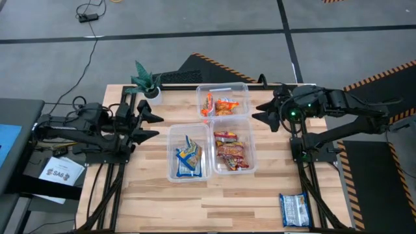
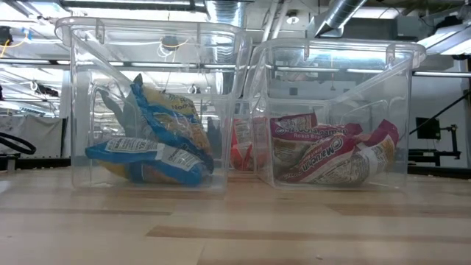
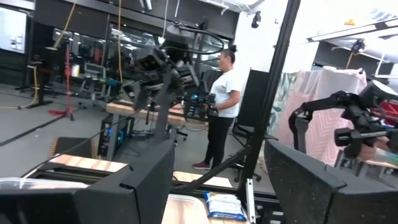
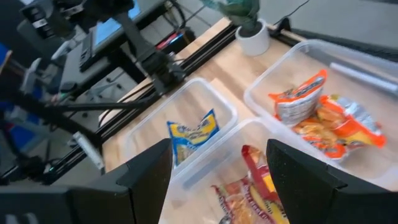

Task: Sort Maruchan noodles
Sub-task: Put the blue noodle pack into the bottom left transparent bin

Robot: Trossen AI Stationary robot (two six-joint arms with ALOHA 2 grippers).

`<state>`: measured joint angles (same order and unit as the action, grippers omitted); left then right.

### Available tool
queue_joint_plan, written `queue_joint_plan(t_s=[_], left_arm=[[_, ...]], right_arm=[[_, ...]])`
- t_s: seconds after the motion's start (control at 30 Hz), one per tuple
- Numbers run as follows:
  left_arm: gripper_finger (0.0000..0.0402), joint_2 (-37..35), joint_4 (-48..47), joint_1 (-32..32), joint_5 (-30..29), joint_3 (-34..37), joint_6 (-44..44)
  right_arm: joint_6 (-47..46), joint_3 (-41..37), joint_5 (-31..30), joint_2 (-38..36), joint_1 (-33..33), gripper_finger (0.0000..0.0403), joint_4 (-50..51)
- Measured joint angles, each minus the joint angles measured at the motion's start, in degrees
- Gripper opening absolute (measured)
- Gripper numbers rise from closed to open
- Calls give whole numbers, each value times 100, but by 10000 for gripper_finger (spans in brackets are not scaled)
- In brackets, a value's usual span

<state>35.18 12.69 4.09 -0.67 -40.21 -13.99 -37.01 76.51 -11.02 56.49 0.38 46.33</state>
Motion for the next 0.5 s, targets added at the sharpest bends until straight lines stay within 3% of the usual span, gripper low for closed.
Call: queue_joint_plan(t_s=[0.2,0.5], left_arm=[[235,1,-17,-2,-4,0,-114],[235,2,0,-2,-590,0,-171]], right_arm=[[8,0,639,0,0,282,183],[-449,0,1625,0,53,282,1939]])
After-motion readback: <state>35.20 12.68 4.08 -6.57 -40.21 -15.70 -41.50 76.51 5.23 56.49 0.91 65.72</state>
